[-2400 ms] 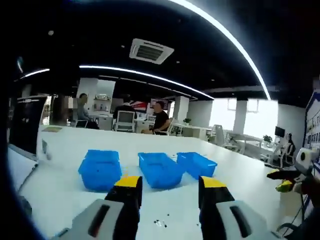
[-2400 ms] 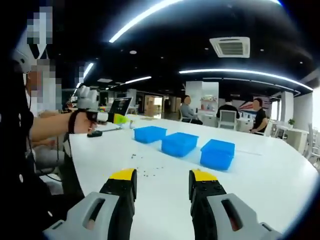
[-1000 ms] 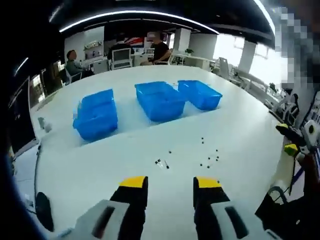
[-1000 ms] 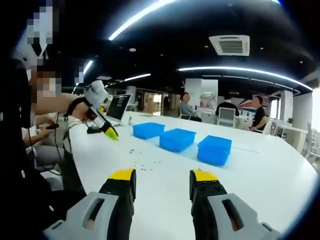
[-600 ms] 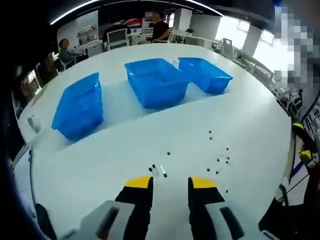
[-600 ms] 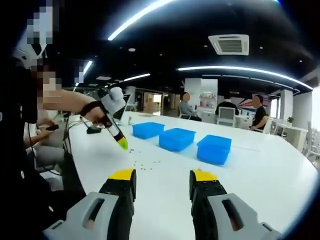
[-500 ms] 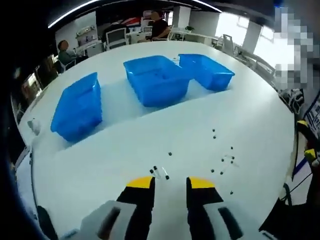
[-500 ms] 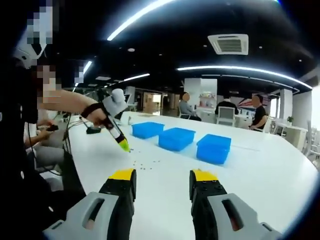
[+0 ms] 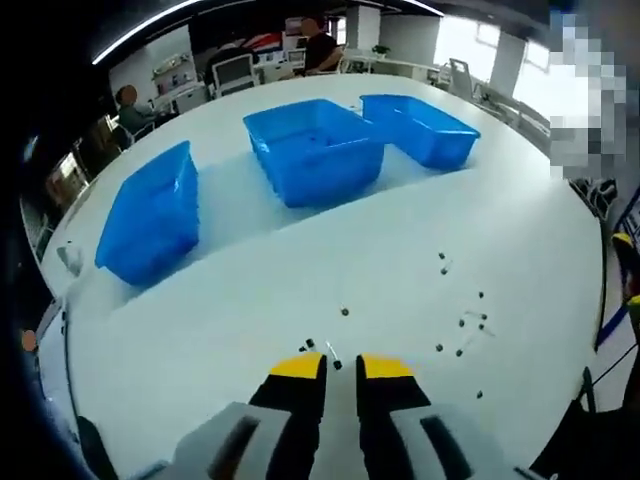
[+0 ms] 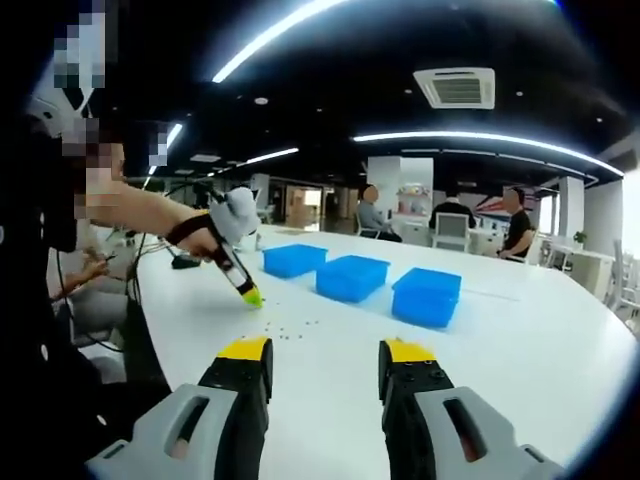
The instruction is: Pick up the resistors one by one and place each resistor into its matching bin, sorting the parts by color and model until every resistor is separated into the correct bin for its type
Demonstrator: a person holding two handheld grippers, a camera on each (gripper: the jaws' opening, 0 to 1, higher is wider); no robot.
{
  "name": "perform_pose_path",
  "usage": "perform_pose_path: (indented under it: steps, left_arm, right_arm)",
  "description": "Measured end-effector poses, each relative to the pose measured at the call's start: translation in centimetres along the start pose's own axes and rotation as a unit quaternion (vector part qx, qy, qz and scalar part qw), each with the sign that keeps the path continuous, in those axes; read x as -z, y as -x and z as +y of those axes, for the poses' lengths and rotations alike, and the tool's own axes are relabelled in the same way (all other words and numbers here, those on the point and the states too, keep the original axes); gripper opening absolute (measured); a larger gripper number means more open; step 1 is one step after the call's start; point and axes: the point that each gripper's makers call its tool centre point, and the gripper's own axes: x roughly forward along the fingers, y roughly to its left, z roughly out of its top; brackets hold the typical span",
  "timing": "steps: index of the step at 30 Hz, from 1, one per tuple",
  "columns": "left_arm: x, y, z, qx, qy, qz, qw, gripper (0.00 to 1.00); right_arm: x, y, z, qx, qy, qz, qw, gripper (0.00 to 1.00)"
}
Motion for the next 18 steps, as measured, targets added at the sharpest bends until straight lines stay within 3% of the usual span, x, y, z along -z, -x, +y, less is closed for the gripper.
perform_pose_path:
  steps: [6, 12, 18]
  left_arm:
    - [0.0, -0.1, -0.3, 0.001, -0.004, -0.001, 1.0, 0.05]
    - [0.2, 0.1, -0.3, 0.01, 0.002, -0.006, 0.9999, 0.05]
    - [0.2, 1.0, -0.2, 0.027, -0.003, -0.037, 0.999, 0.04]
  right_arm:
    - [0.2, 0.0, 0.0, 0.0, -0.001, 0.002, 1.0, 0.44]
    - [0.2, 0.1, 0.0, 0.001, -0.001, 0.002, 1.0, 0.44]
    - [0.0, 0.0, 0.1, 0.001, 0.001, 0.003, 1.0, 0.44]
